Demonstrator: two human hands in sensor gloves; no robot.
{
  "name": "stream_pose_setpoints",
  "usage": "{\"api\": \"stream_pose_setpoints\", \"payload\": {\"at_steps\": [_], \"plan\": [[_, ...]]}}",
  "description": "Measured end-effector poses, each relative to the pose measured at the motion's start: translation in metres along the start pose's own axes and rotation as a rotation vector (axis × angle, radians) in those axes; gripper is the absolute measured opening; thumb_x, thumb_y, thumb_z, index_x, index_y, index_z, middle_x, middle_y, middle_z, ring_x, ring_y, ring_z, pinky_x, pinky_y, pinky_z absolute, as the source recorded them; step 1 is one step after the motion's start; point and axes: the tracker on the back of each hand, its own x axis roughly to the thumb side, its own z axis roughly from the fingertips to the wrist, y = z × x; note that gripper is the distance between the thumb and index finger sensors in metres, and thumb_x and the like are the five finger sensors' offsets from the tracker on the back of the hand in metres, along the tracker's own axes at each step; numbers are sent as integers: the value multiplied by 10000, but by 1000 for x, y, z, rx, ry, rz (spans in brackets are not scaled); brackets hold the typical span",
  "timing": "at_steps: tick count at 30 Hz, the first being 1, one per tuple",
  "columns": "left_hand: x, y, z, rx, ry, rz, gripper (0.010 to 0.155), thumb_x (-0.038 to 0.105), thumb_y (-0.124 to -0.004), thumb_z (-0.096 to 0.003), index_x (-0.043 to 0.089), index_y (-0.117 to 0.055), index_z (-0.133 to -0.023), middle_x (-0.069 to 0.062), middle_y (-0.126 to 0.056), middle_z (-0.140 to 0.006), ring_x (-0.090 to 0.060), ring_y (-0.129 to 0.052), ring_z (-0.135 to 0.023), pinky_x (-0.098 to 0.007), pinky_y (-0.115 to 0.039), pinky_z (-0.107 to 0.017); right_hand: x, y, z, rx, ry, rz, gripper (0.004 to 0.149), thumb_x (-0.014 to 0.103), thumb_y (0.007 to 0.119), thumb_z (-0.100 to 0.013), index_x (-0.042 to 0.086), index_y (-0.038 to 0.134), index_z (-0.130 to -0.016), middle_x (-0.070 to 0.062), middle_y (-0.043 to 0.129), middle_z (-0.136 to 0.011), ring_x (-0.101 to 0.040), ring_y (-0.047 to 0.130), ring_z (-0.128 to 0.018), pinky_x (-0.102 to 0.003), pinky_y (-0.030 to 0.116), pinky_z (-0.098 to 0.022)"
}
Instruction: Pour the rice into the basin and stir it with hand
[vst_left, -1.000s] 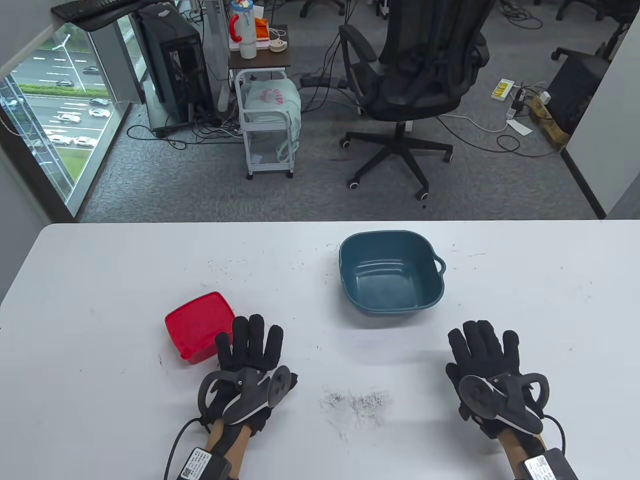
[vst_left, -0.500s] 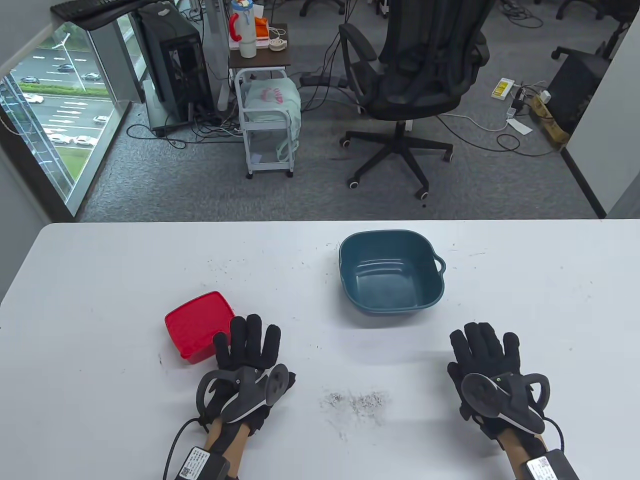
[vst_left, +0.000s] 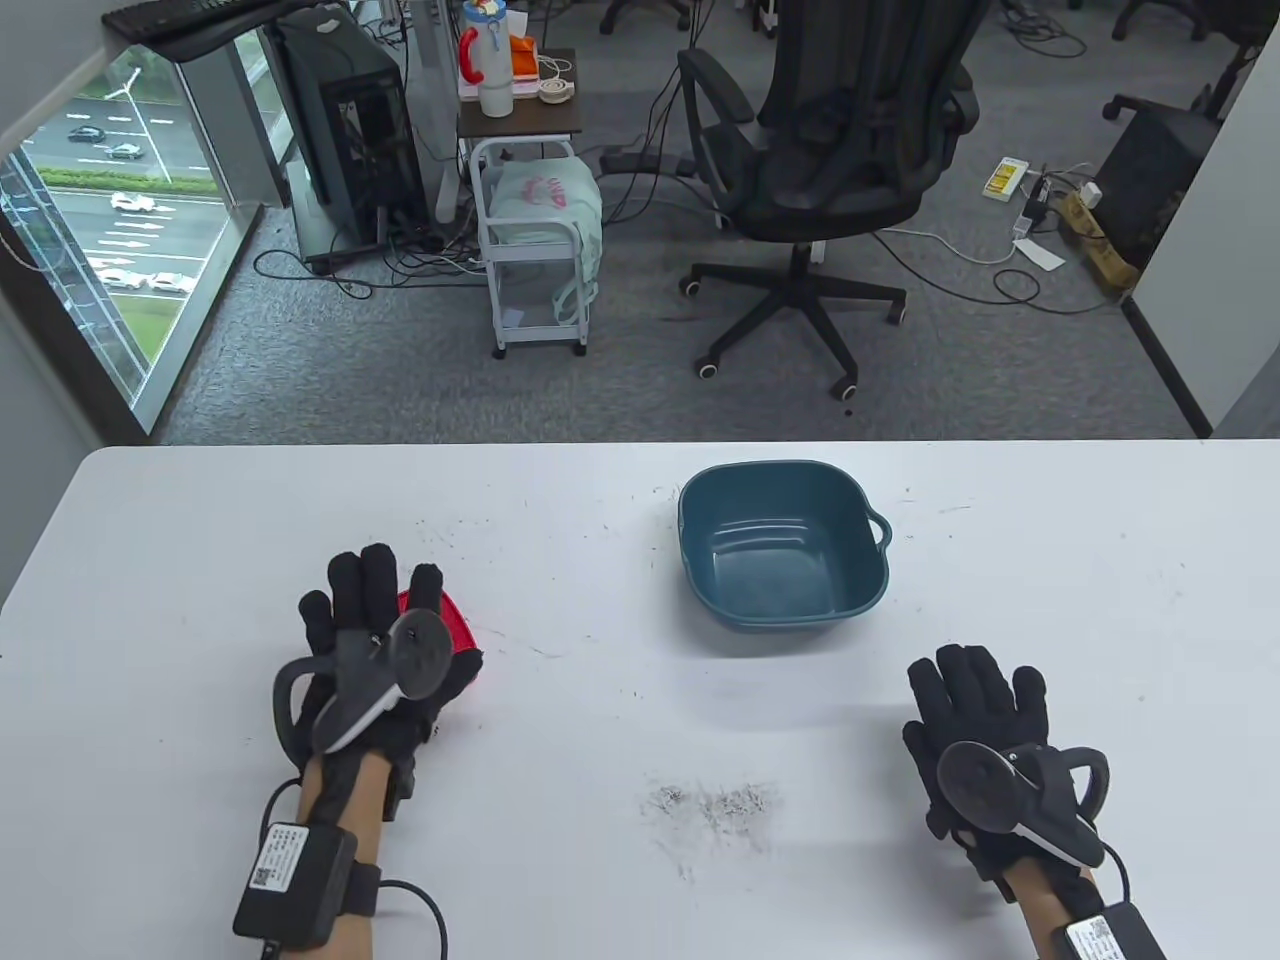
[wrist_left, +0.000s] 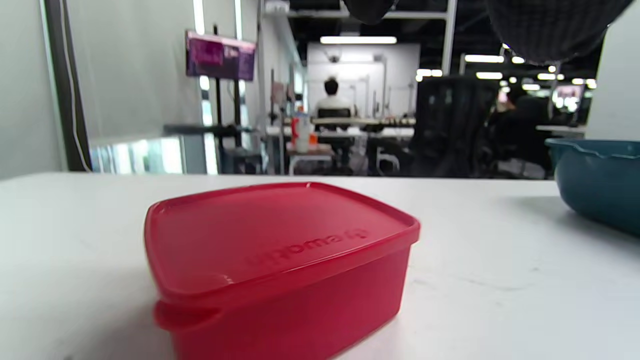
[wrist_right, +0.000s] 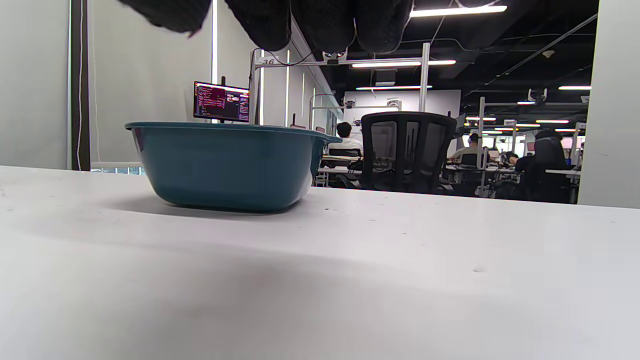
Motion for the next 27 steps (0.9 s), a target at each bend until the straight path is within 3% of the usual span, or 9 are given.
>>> {"api": "stream_pose_setpoints", "payload": {"at_steps": [3, 6, 8, 12, 16, 22, 27], "plan": [[-20, -23, -19, -151, 40, -12, 1024, 743, -827, -261, 370, -475, -1147, -223, -125, -1219, -557, -164, -1111, -775, -306, -769, -2, 2, 1, 27, 12, -7, 633, 443, 718, -386, 163, 715, -954, -186, 695, -1014, -466, 727, -926, -766, 523, -612], [-36, -53, -31, -321, 128, 82, 1040, 740, -843, -268, 427, -394, -1152, -255, -41, -1190, -588, -98, -1095, -781, -267, -764, -1, 4, 1, 61, 22, 1, 632, 444, 717, -388, 164, 716, -954, -190, 693, -1015, -467, 726, -926, -765, 522, -613], [-44, -67, -36, -349, 142, 123, 1063, 733, -861, -262, 421, -364, -1148, -275, -39, -1179, -613, -136, -1085, -785, -283, -758, 0, 5, 1, 66, 21, 6, 632, 445, 717, -387, 166, 716, -954, -188, 691, -1016, -466, 725, -927, -765, 524, -612], [-55, -81, -38, -328, 127, 331, 1115, 713, -910, -246, 399, -306, -1130, -274, -83, -1185, -683, -391, -1073, -796, -420, -751, 2, 6, 0, 94, 21, -7, 630, 446, 717, -387, 163, 723, -951, -190, 698, -1014, -467, 732, -923, -764, 526, -612], [-57, -84, -40, -287, 110, 264, 1141, 656, -991, -252, 410, -278, -1108, -254, -111, -1189, -628, -532, -1048, -762, -506, -756, 4, 10, -1, 118, 24, -7, 630, 446, 716, -389, 164, 722, -952, -188, 696, -1014, -468, 729, -925, -764, 525, -612], [-56, -79, -38, -184, 103, 352, 1136, 601, -1084, -213, 336, -448, -1116, -332, -248, -1177, -708, -617, -978, -822, -551, -709, 3, 9, -1, 121, 36, -25, 629, 446, 716, -389, 163, 722, -951, -190, 696, -1014, -471, 729, -923, -764, 524, -612], [-29, -63, -28, -91, -26, 466, 1107, 602, -1091, -215, 301, -514, -1111, -360, -262, -1168, -733, -599, -966, -847, -532, -690, -1, 9, -2, 115, 47, -50, 630, 444, 717, -388, 161, 722, -951, -190, 695, -1014, -469, 728, -924, -765, 524, -612]]}}
